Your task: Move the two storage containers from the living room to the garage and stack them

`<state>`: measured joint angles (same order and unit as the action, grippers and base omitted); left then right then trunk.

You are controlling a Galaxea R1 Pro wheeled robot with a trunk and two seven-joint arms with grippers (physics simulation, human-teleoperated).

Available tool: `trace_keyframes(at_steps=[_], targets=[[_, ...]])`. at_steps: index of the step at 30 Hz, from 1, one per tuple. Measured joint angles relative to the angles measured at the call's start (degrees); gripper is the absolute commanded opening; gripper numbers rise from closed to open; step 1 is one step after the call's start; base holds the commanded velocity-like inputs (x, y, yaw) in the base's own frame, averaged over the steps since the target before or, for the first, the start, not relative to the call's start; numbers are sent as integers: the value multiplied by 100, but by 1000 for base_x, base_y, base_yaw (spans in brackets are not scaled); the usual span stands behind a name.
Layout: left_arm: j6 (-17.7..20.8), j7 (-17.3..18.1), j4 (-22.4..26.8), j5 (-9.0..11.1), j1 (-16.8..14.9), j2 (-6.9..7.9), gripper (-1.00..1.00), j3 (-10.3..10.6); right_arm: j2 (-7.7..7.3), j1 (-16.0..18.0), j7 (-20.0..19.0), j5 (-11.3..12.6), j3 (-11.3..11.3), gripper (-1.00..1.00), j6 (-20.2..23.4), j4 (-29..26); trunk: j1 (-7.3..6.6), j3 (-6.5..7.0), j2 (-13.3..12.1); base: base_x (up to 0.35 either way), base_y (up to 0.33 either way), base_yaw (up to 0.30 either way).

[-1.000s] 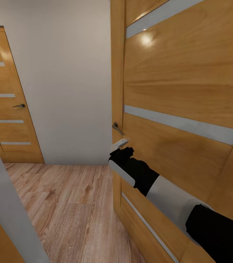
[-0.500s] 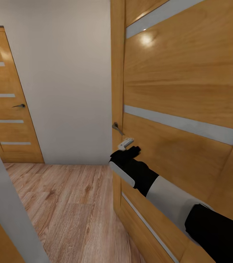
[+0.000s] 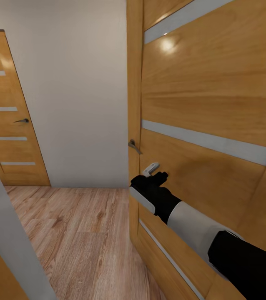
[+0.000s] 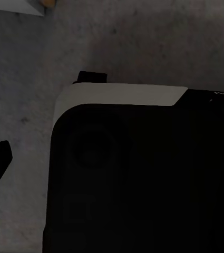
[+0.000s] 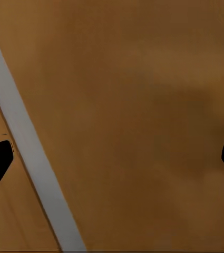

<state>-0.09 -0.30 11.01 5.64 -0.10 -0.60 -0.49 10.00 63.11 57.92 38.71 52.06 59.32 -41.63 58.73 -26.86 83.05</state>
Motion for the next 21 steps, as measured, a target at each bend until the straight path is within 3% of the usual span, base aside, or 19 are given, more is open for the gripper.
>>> trace_keyframes(at_steps=[14, 21], targets=[[0, -1, 0, 0, 0, 0, 100, -1, 0, 17, 12, 27, -44, 100, -76, 282, 0, 0, 0, 0, 0, 0], [0, -1, 0, 0, 0, 0, 100, -1, 0, 150, 0, 62, -69, 100, -309, 693, 0, 0, 0, 0, 0, 0]])
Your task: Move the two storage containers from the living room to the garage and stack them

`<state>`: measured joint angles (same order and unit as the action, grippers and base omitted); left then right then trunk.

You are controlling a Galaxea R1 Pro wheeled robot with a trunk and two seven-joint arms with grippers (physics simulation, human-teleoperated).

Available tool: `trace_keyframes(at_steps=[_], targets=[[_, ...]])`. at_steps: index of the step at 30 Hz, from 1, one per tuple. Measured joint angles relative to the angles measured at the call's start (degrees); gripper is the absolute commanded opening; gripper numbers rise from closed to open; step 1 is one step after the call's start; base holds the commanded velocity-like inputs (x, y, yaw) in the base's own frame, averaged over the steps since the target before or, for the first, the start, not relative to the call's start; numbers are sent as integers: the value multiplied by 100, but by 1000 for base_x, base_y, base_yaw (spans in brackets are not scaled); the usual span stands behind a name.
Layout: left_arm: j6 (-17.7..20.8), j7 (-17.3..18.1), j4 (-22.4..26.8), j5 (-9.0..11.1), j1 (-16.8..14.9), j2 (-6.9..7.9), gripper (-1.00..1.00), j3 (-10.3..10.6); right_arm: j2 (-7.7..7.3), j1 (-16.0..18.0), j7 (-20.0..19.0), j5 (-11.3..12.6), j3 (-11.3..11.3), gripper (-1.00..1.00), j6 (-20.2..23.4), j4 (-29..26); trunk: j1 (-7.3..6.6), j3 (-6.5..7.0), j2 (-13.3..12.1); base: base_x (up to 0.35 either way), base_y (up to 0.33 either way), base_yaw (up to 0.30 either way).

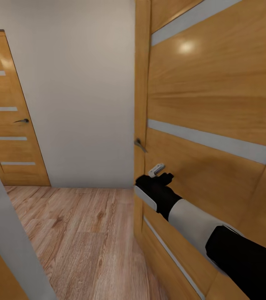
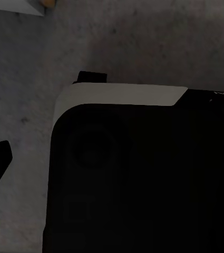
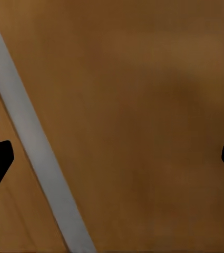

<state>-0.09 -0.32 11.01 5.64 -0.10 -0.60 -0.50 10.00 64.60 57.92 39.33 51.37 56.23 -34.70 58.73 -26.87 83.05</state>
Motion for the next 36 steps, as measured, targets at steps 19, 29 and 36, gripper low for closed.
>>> trace_keyframes(at_steps=[19, 29, 36], targets=[[0, 1, 0, -2, 0, 0, 100, 0, 0, 322, -4, -27, -186, 100, -213, 849, 0, 0, 0, 0, 0, 0], [0, 0, 1, 0, 0, 0, 100, 0, 0, 652, -21, 47, -272, 100, -347, 1305, 0, 0, 0, 0, 0, 0], [0, 1, 1, -1, 1, 0, 100, -1, 0, 768, -48, 28, -294, 100, -320, 1428, 0, -1, 0, 0, 0, 0]])
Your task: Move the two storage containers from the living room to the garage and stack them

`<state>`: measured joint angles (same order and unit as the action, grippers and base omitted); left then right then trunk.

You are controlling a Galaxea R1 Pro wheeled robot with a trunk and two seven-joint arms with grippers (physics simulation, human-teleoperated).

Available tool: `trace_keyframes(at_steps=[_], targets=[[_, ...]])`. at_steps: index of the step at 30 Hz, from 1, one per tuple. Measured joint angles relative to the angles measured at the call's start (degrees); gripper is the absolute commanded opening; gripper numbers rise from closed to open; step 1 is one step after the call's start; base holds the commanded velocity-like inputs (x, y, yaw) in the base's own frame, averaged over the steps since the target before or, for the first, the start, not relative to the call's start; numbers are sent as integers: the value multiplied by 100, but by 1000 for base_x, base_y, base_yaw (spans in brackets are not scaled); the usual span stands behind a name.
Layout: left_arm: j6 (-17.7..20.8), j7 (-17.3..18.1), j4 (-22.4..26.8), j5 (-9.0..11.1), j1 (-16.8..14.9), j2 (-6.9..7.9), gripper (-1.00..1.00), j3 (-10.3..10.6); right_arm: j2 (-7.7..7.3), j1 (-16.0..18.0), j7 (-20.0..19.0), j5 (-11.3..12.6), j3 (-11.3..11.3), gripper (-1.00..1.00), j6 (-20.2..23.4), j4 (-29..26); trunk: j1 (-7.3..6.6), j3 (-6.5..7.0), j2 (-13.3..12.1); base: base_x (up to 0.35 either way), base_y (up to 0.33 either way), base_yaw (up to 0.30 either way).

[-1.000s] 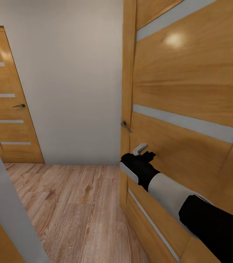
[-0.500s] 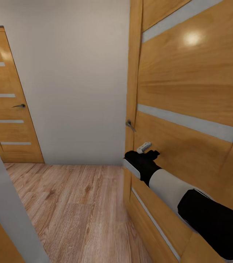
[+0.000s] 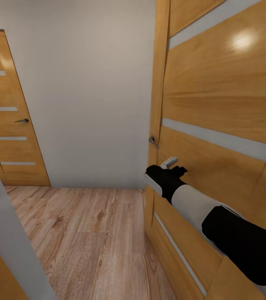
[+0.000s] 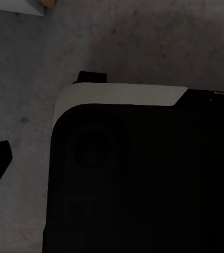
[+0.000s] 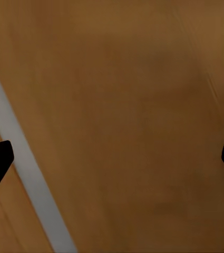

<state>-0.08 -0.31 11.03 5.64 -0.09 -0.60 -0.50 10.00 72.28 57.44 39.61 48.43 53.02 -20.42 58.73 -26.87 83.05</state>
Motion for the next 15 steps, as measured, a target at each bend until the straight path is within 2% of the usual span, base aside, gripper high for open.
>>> trace_keyframes(at_steps=[15], targets=[[0, 1, 0, 0, 0, 0, 100, 0, 0, 281, -22, 10, -34, 100, -121, 290, 0, 0, 0, 0, 0, 0]])
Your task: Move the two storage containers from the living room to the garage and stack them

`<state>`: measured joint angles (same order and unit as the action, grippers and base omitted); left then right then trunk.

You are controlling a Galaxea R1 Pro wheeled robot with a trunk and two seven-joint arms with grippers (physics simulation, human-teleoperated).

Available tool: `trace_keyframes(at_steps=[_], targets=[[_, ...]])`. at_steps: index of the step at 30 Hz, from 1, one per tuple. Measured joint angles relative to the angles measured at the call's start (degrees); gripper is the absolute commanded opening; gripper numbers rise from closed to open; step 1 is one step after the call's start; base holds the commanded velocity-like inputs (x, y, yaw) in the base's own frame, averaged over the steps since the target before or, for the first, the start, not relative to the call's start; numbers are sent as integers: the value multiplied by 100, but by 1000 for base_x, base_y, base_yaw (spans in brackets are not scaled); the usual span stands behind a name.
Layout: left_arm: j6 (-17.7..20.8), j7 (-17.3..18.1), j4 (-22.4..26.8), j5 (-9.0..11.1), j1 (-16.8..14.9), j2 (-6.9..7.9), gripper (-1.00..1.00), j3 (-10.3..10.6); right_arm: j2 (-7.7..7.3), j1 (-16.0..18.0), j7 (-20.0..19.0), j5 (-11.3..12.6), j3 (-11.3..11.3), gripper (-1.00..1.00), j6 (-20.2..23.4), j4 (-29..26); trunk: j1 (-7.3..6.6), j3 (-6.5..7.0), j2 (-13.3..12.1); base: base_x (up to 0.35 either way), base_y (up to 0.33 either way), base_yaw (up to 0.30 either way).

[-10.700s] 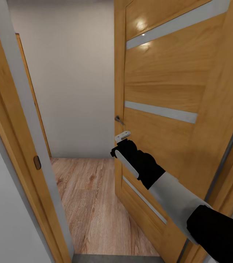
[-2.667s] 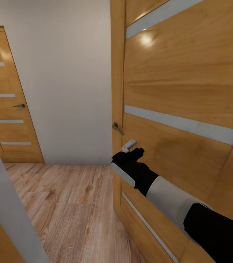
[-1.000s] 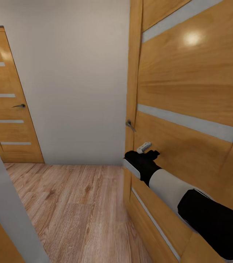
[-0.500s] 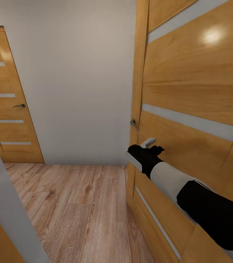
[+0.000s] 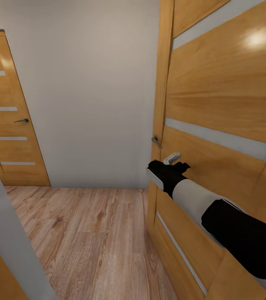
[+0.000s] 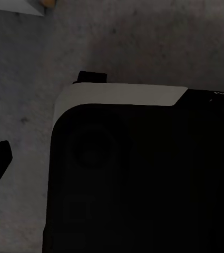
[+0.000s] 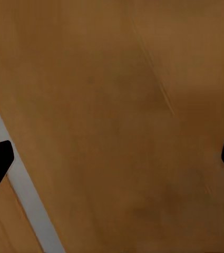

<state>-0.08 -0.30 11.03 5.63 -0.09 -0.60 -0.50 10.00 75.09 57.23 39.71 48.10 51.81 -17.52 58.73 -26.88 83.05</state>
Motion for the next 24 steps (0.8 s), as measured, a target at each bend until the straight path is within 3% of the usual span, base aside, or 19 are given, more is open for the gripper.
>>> trace_keyframes(at_steps=[10, 24], targets=[[0, -1, 0, 1, 0, 0, 100, 0, 0, 222, -13, -6, -6, 100, -1, 86, 0, 0, 0, 0, 0, 0], [0, -2, -1, -7, 0, -8, 100, 0, -296, 334, -19, -37, 43, 100, -17, 82, 0, 0, 0, 0, 0, 0]])
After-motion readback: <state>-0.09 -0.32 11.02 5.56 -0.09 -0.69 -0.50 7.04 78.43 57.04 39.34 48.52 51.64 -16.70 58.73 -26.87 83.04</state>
